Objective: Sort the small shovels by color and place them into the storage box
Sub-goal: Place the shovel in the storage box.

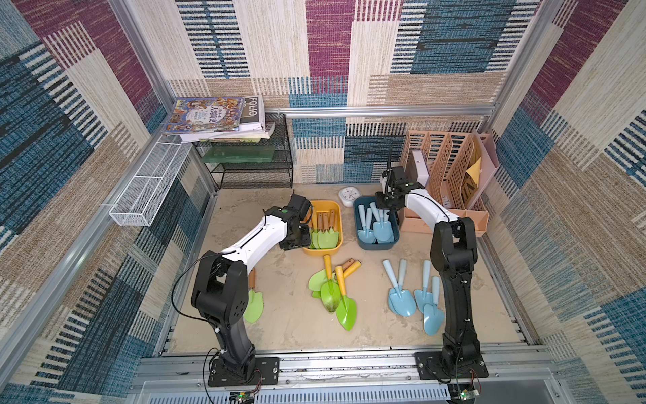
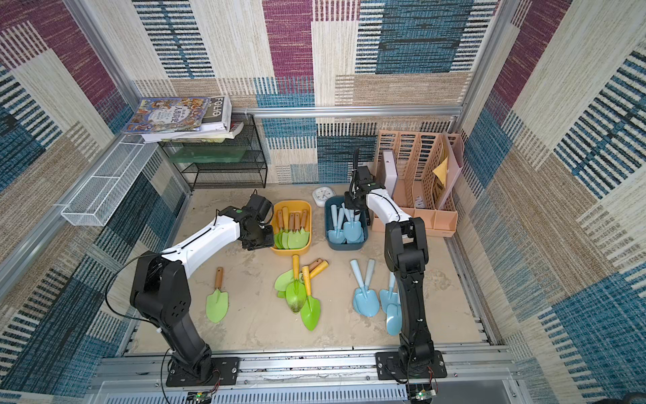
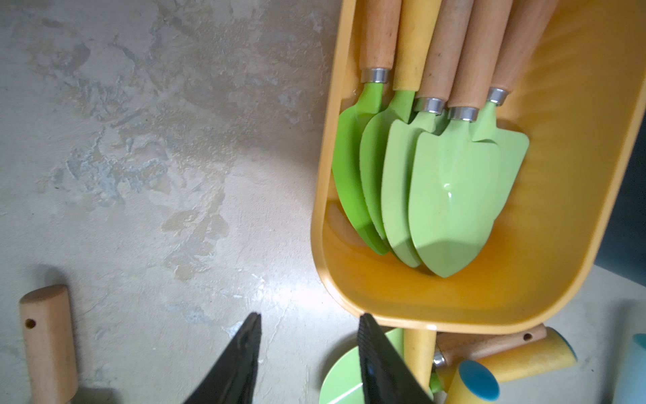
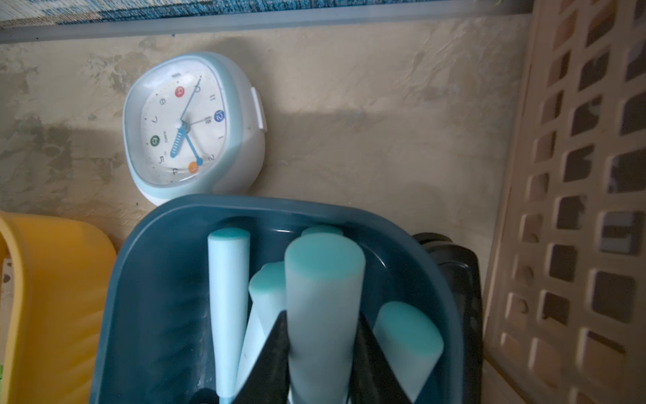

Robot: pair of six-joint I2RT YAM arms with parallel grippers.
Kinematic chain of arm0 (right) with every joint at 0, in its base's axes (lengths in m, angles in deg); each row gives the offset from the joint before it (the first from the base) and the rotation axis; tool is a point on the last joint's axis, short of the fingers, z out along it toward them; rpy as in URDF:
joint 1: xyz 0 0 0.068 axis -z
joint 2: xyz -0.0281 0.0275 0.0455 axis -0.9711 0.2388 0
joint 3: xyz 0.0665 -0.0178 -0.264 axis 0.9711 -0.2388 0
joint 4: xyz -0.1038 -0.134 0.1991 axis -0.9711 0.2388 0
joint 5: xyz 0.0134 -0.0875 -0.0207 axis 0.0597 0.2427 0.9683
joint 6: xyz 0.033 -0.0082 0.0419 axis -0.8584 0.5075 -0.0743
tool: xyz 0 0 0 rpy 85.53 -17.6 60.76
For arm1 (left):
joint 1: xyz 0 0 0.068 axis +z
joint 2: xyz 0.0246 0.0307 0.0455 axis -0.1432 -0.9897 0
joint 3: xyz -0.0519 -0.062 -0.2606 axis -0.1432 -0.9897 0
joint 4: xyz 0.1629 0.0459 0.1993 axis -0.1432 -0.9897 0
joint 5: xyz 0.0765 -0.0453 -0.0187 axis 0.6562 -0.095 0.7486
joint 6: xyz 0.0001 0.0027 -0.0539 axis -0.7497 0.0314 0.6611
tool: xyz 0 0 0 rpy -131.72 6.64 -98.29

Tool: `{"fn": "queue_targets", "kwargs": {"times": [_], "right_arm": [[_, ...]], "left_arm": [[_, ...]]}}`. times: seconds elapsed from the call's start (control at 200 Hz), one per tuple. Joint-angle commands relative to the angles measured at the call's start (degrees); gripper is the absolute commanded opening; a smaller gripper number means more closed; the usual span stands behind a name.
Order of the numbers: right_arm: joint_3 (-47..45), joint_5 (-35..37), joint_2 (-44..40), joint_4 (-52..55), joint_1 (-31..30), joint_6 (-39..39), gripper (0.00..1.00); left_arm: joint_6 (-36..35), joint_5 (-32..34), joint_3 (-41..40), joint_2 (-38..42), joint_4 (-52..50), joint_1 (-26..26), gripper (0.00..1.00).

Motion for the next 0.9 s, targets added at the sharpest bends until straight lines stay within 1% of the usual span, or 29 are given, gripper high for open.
{"fn": "queue_targets", "kwargs": {"times": [0.0,0.025,0.075,0.12,0.17,0.215,0.386,0.516,0.631,0.741,0.896], "right_arm": [[-0.3,-0.23,0.05,-0.24,-0.15,-0.2,0.23],[-0.39,-0.14,-0.03,-0.2,-0.08,-0.28,0.25],[-0.7,0.19,-0.35,-0.07,-0.18,-0.59,0.34],[-1.04,0.55,-1.01,-0.06,-0.32,-0.81,0.4],[-1.79,1.34,-2.25,-0.52,-0.56,-0.99,0.44],[-2.76,2.15,-3.83,-1.25,-0.83,-1.08,0.45],[-6.37,4.61,-10.65,-3.35,-2.37,-1.28,0.46],[-11.68,5.52,-16.13,-4.69,-4.44,-1.55,0.46],[-18.31,5.58,-20.27,-6.24,-6.74,-2.12,0.47],[-25.16,5.0,-24.23,-8.13,-8.84,-3.85,0.46],[-32.54,4.87,-28.24,-10.07,-11.5,-5.82,0.47]], "left_arm": [[-0.22,0.79,0.43,-0.06,-1.08,0.2,0.47],[-0.27,0.88,0.47,0.01,-1.12,0.21,0.47],[-0.27,1.0,0.43,0.14,-1.31,0.18,0.48],[-0.33,1.1,0.34,0.28,-1.29,0.24,0.49],[-0.29,1.35,0.12,0.57,-1.33,0.24,0.5],[-0.29,1.46,-0.09,0.89,-1.34,0.4,0.51],[-0.12,2.41,-2.26,2.97,-1.36,0.92,0.53],[1.26,2.1,-6.13,5.42,-2.0,2.97,0.53],[2.33,1.36,-10.59,7.53,-3.62,6.47,0.53],[1.93,1.36,-14.9,9.48,-5.0,10.53,0.53],[0.06,0.49,-16.76,9.77,-7.78,16.78,0.53]]}}
